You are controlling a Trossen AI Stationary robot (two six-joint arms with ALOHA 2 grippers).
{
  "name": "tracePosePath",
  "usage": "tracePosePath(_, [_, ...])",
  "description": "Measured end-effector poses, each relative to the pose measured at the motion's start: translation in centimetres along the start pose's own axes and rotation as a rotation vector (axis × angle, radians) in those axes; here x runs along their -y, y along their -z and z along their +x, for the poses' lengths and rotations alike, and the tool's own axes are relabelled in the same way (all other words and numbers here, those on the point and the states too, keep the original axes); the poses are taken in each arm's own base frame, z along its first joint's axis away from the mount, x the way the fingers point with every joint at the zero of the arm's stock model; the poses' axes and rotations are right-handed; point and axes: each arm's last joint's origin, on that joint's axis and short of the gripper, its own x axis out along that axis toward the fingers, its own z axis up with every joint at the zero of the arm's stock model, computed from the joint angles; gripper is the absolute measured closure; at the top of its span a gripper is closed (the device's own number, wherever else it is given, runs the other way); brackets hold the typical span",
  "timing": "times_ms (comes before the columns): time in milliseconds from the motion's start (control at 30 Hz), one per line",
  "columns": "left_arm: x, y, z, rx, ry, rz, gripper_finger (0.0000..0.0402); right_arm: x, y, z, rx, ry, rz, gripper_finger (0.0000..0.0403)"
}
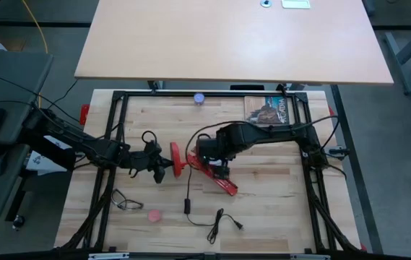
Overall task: Screw lightbulb
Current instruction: Insert the lightbulb into the desk lamp
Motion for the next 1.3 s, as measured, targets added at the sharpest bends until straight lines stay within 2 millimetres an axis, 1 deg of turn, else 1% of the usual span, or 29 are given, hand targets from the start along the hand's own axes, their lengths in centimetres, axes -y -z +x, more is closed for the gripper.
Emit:
tracePosePath(67, [0.2,-0.2,0.0,0.020,0.017,0.019,0.0401,-0.1,0.4,0.0,-0.025,0.062,-0.032,0.0071])
tracePosePath(133, [0.4,-0.4,0.0,0.049,0.030,0.035,0.0401,-0.3,0.5,0.0,-0.015,0.105,-0.052,0.0116])
tracePosePath(167, [0.5,-0.5,0.0,0.064,0.034,0.039,0.0401,-0.4,0.5,-0.1,-0.010,0.121,-0.066,0.0145])
tracePosePath(233, [0.6,-0.7,0.0,0.092,0.040,0.042,0.0401,-0.5,0.4,-0.1,-0.001,0.132,-0.098,0.0220])
tracePosePath(333, [0.8,-1.0,0.0,0.119,0.050,0.029,0.0402,-0.7,0.4,0.7,-0.003,0.112,-0.127,0.0353])
tracePosePath(367, [0.8,-1.0,0.0,0.120,0.049,0.024,0.0401,-0.8,0.4,1.1,-0.020,0.088,-0.144,0.0377])
tracePosePath(533, [0.7,-1.0,0.0,0.125,0.043,0.022,0.0401,-1.0,0.6,2.6,-0.052,0.072,-0.166,0.0399])
tracePosePath(667, [0.7,-1.0,0.0,0.123,0.040,0.024,0.0401,-1.1,0.2,3.1,-0.014,0.070,-0.185,0.0402])
tracePosePath(833, [0.7,-1.0,0.0,0.121,0.036,0.026,0.0402,-0.1,0.5,3.8,-0.065,0.098,-0.216,0.0402])
tracePosePath(900, [0.7,-1.0,0.0,0.120,0.035,0.027,0.0401,0.4,0.9,3.8,-0.101,0.103,-0.214,0.0402])
tracePosePath(967, [0.6,-1.0,0.0,0.118,0.032,0.029,0.0401,0.8,1.4,2.9,-0.089,0.103,-0.199,0.0402])
tracePosePath(1033, [0.6,-0.9,0.0,0.118,0.027,0.031,0.0402,1.3,2.4,1.5,-0.061,0.101,-0.177,0.0402])
tracePosePath(1100, [0.5,-0.9,0.0,0.116,0.014,0.036,0.0401,1.7,3.8,0.5,-0.041,0.101,-0.119,0.0402])
tracePosePath(1167, [0.5,-0.9,0.0,0.121,0.006,0.037,0.0402,2.2,6.0,-0.2,-0.025,0.115,-0.047,0.0403])
tracePosePath(1233, [0.5,-0.9,0.0,0.121,0.002,0.041,0.0401,2.5,8.7,-0.8,0.004,0.115,0.039,0.0403])
tracePosePath(1300, [0.4,-0.9,0.0,0.123,-0.002,0.054,0.0401,2.3,10.8,-1.3,0.076,0.078,0.119,0.0403])
